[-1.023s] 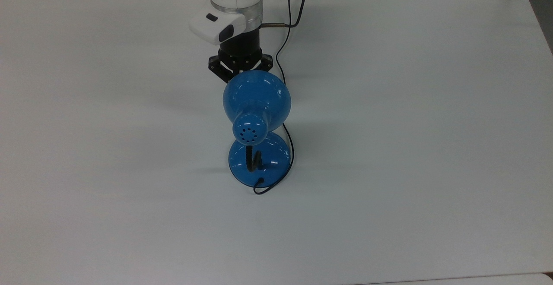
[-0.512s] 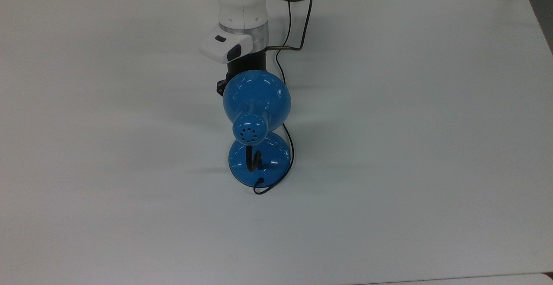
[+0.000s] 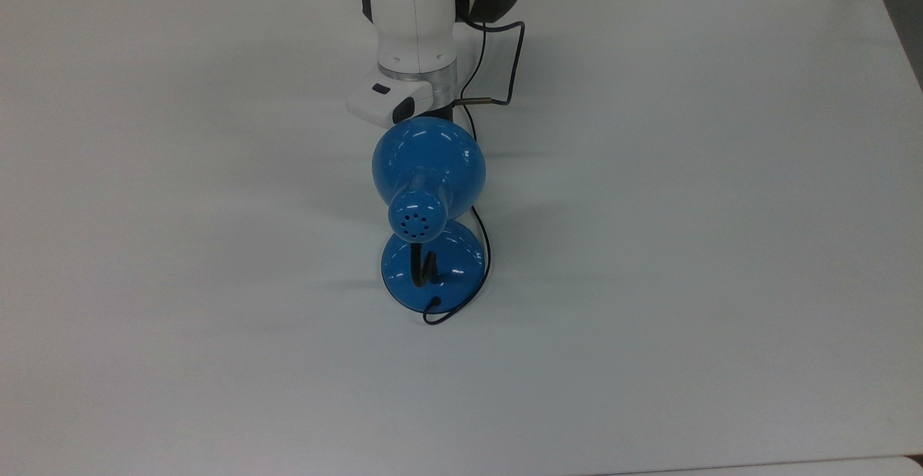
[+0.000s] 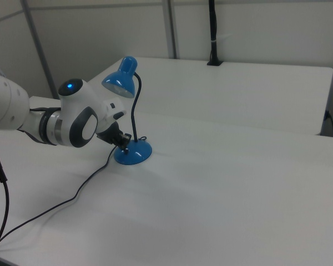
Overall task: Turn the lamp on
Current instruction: 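Lower the gripper past the lamp shade toward the switch on the base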
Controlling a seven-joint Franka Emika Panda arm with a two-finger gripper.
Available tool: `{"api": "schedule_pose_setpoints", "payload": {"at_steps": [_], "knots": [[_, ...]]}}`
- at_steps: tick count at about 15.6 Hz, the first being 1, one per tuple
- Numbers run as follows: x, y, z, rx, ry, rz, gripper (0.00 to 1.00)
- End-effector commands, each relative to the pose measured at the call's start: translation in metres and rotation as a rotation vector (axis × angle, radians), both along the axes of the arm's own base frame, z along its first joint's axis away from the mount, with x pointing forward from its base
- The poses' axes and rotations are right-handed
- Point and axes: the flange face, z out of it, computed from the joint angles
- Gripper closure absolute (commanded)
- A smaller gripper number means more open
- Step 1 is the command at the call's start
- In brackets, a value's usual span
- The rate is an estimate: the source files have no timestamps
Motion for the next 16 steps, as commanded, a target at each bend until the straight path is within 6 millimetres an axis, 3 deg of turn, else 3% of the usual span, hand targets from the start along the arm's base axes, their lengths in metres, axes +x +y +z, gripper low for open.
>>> {"api": "schedule_pose_setpoints", "payload": {"at_steps": [1, 16], "knots": [[0.008, 0.005, 0.002, 0.013, -0.023, -0.005, 1.0], [0.025, 0.009, -0.019, 0.002, -0.01, 0.012, 1.0]]}}
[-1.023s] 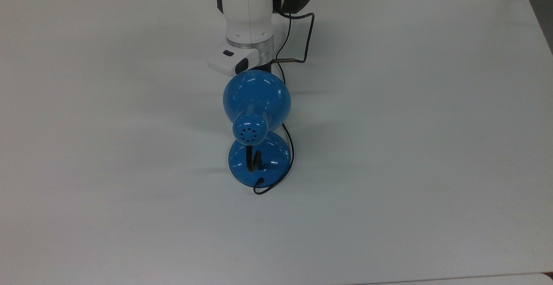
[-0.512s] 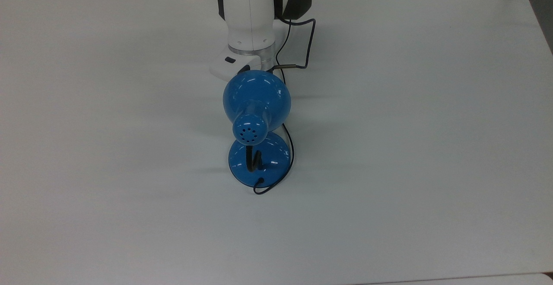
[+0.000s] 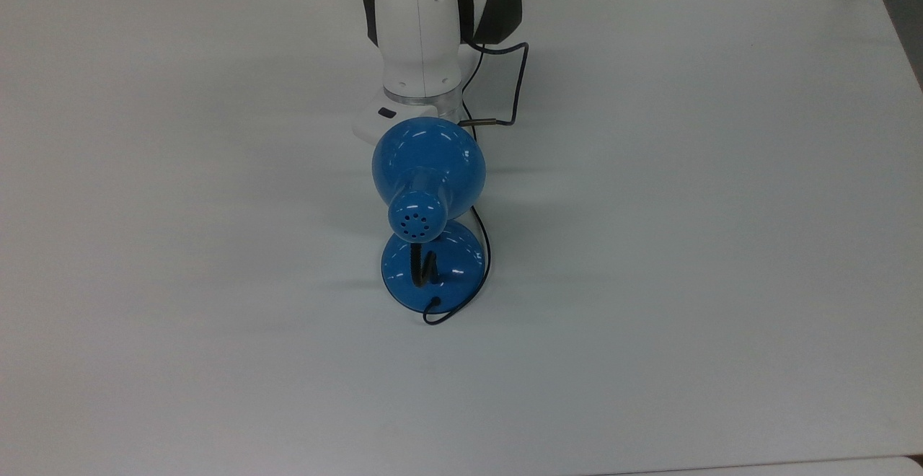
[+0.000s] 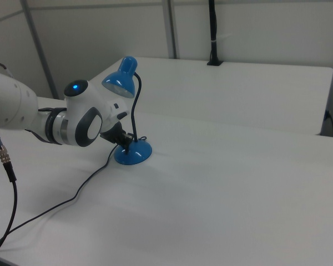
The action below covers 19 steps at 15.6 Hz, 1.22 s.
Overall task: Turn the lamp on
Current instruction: 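Press down on the switch on the blue lamp base with the gripper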
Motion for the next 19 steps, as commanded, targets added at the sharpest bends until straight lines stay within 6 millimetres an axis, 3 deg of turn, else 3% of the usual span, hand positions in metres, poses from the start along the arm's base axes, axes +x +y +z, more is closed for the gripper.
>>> {"api": "schedule_pose_setpoints", "payload": {"at_steps": [1, 7, 12, 19], "knots": [[0.006, 0.003, -0.004, -0.003, -0.014, 0.006, 1.0], [0.01, 0.001, -0.012, -0.007, -0.007, 0.007, 1.0], [0.005, 0.004, 0.016, 0.002, -0.017, 0.007, 1.0], [-0.002, 0.006, 0.018, -0.011, 0.065, 0.021, 1.0]]}}
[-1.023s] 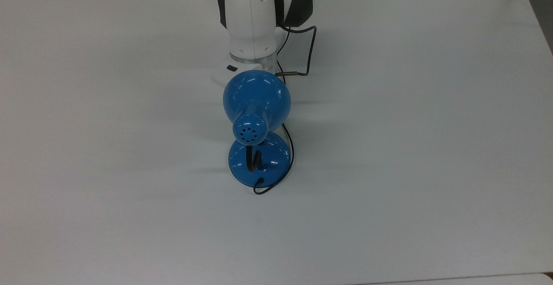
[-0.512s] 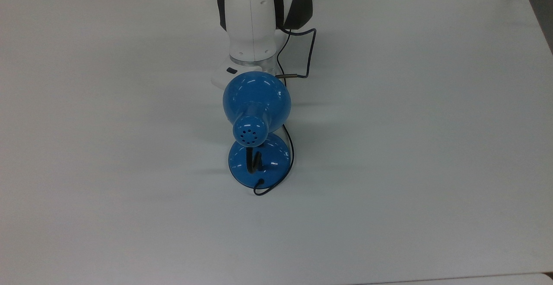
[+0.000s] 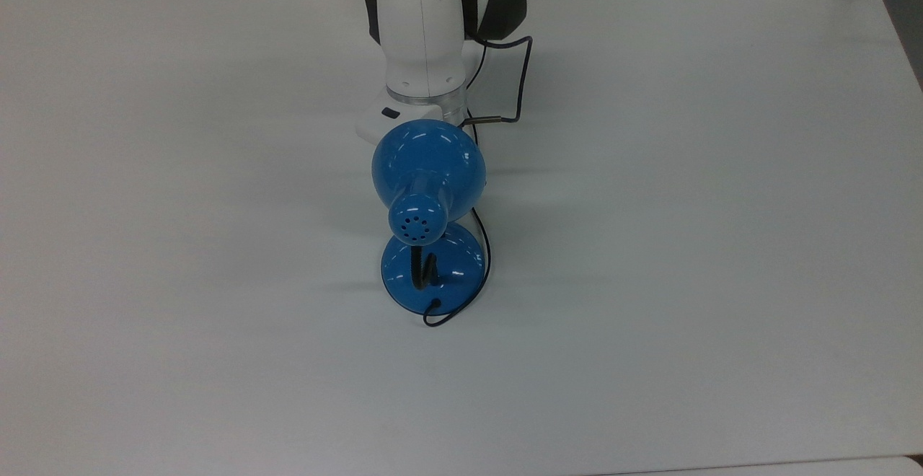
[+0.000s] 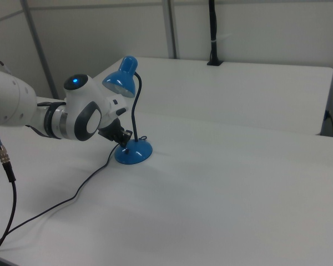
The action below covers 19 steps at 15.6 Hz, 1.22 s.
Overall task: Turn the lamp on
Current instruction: 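Press down on the switch on the blue lamp base with the gripper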
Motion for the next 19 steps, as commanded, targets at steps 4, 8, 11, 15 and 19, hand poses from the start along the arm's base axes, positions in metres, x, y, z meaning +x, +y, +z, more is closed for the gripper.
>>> {"api": "schedule_pose_setpoints", "payload": {"at_steps": [4, 8, 11, 15, 19], "knots": [[-0.005, 0.0, 0.003, -0.014, 0.039, 0.007, 1.0], [-0.004, -0.001, 0.0, -0.014, 0.037, 0.003, 1.0], [-0.001, -0.004, -0.009, -0.019, 0.039, 0.006, 1.0], [0.002, -0.004, -0.015, -0.019, 0.031, 0.008, 1.0], [0.008, -0.004, -0.024, -0.019, 0.037, 0.009, 1.0]]}}
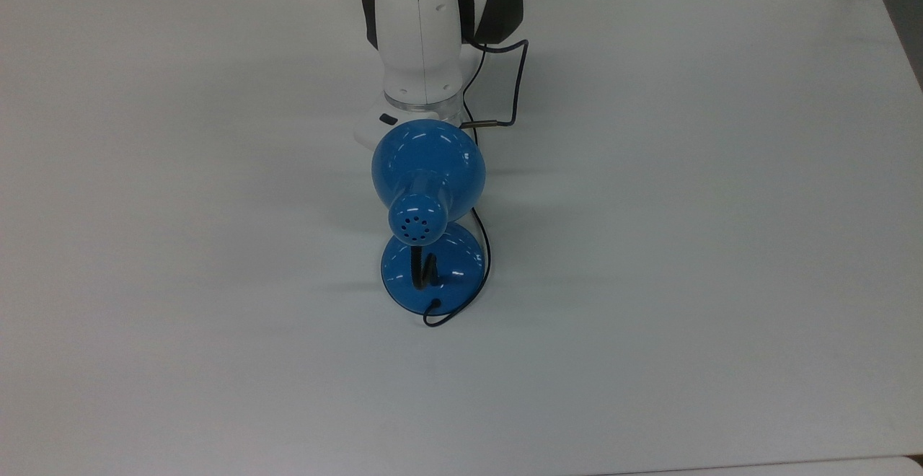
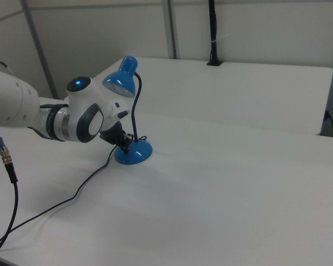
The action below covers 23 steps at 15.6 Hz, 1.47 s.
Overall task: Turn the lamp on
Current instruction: 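Press down on the switch on the blue lamp base with the gripper, then lift the gripper up and away from the lit lamp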
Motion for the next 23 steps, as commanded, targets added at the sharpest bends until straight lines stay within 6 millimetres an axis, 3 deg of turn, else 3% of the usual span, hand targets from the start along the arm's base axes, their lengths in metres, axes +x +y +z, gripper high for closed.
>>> {"api": "schedule_pose_setpoints", "payload": {"at_steps": [1, 7, 13, 17, 23], "knots": [[0.01, 0.001, -0.012, -0.006, 0.003, 0.007, 1.0], [0.021, -0.007, -0.009, -0.007, -0.012, 0.005, 1.0], [0.019, -0.01, 0.0, -0.007, -0.012, -0.001, 1.0], [0.001, -0.013, 0.035, -0.04, 0.109, -0.005, 1.0], [-0.044, -0.015, 0.096, -0.095, 0.307, -0.016, 1.0]]}}
